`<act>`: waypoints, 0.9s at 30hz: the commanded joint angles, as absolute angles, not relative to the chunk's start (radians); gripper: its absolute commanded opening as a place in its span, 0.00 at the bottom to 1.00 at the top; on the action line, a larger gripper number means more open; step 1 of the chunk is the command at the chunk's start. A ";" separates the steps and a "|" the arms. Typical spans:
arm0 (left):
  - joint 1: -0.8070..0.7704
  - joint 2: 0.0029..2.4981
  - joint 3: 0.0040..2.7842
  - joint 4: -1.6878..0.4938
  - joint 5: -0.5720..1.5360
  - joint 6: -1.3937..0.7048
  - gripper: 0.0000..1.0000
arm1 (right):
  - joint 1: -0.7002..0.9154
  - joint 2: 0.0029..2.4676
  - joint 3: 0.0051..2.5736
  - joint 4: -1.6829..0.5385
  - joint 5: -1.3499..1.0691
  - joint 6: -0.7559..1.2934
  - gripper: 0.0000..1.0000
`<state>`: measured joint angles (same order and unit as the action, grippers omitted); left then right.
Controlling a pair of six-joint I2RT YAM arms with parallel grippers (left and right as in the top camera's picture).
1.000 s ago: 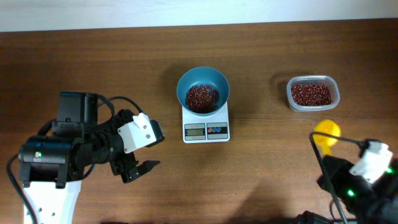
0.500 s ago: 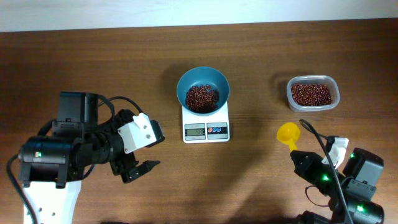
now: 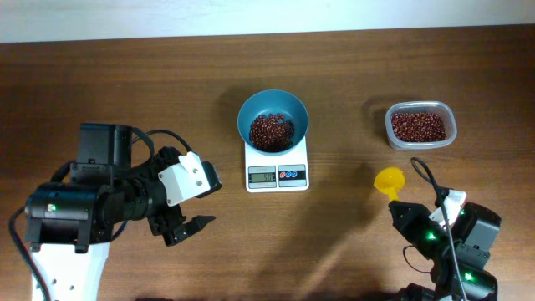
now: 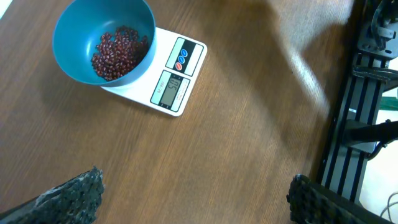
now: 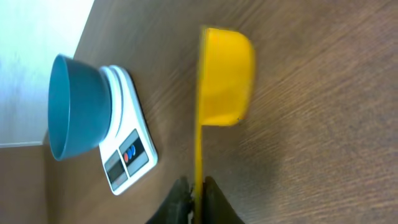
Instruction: Scoop item into bowl and weigh 50g on scale
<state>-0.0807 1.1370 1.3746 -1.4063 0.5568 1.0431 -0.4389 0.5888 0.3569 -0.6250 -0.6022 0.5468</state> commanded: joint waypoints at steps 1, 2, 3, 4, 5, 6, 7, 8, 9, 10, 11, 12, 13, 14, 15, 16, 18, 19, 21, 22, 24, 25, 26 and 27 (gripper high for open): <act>-0.074 1.137 1.388 -1.407 0.560 1.034 0.99 | -0.441 0.582 0.350 -0.620 -0.569 0.567 0.20; -0.074 1.137 1.388 -1.407 0.560 1.034 0.99 | -0.441 0.582 0.350 -0.620 -0.560 0.567 0.22; -0.074 1.137 1.388 -1.407 0.560 1.034 0.99 | -0.441 0.582 0.350 -0.620 -0.544 0.573 0.23; -0.074 1.137 1.388 -1.407 0.560 1.034 0.99 | -0.441 0.582 0.350 -0.620 -0.515 0.595 0.27; -0.074 1.137 1.388 -1.407 0.560 1.034 0.99 | -0.441 0.583 0.350 -0.620 -0.494 0.609 0.31; -0.074 1.137 1.388 -1.407 0.560 1.034 0.99 | -0.441 0.584 0.350 -0.620 -0.472 0.617 0.34; -0.074 1.137 1.388 -1.407 0.560 1.034 0.99 | -0.441 0.588 0.350 -0.620 -0.455 0.619 0.38; -0.074 1.137 1.388 -1.407 0.560 1.034 0.99 | -0.441 0.596 0.350 -0.620 -0.435 0.619 0.45; -0.074 1.137 1.388 -1.407 0.560 1.034 0.99 | -0.441 0.603 0.350 -0.620 -0.432 0.619 0.49; -0.074 1.137 1.388 -1.407 0.559 1.034 0.99 | -0.441 0.614 0.350 -0.620 -0.428 0.619 0.53; -0.074 1.137 1.388 -1.407 0.560 1.034 0.99 | -0.441 0.626 0.350 -0.620 -0.429 0.619 0.54; -0.074 1.137 1.388 -1.407 0.560 1.034 0.99 | -0.441 0.644 0.350 -0.620 -0.429 0.619 0.55; -0.074 1.137 1.388 -1.407 0.560 1.034 0.99 | -0.440 0.662 0.350 -0.620 -0.429 0.619 0.56; -0.074 1.137 1.388 -1.407 0.560 1.034 0.99 | -0.440 0.700 0.350 -0.619 -0.428 0.619 0.57; -0.074 1.137 1.388 -1.407 0.560 1.034 0.99 | -0.440 0.726 0.350 -0.617 -0.427 0.619 0.58; -0.074 1.137 1.388 -1.407 0.560 1.034 0.99 | -0.440 0.758 0.350 -0.612 -0.424 0.619 0.60; -0.074 1.137 1.388 -1.407 0.560 1.034 0.99 | -0.439 0.826 0.350 -0.599 -0.414 0.619 0.64; -0.074 1.137 1.388 -1.407 0.560 1.034 0.99 | -0.439 0.860 0.350 -0.588 -0.409 0.619 0.64; -0.074 1.137 1.388 -1.407 0.560 1.034 0.99 | -0.439 0.929 0.350 -0.548 -0.406 0.619 0.78; -0.074 1.137 1.388 -1.407 0.560 1.034 0.99 | -0.439 0.957 0.350 -0.528 -0.406 0.619 0.85; -0.074 1.137 1.388 -1.407 0.560 1.034 0.99 | -0.439 1.011 0.350 -0.476 -0.408 0.619 0.99; -0.074 1.137 1.388 -1.407 0.560 1.034 0.99 | -0.439 1.031 0.352 -0.453 -0.411 0.619 0.99; -0.074 1.137 1.388 -1.407 0.559 1.034 0.99 | -0.439 1.050 0.356 -0.429 -0.411 0.619 0.99; -0.074 1.137 1.388 -1.407 0.559 1.034 0.99 | -0.439 1.060 0.363 -0.421 -0.410 0.619 0.99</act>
<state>-0.0807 1.1370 1.3746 -1.4075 0.5571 1.0428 -0.4389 1.0225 0.3561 -0.4507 -0.4217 0.6239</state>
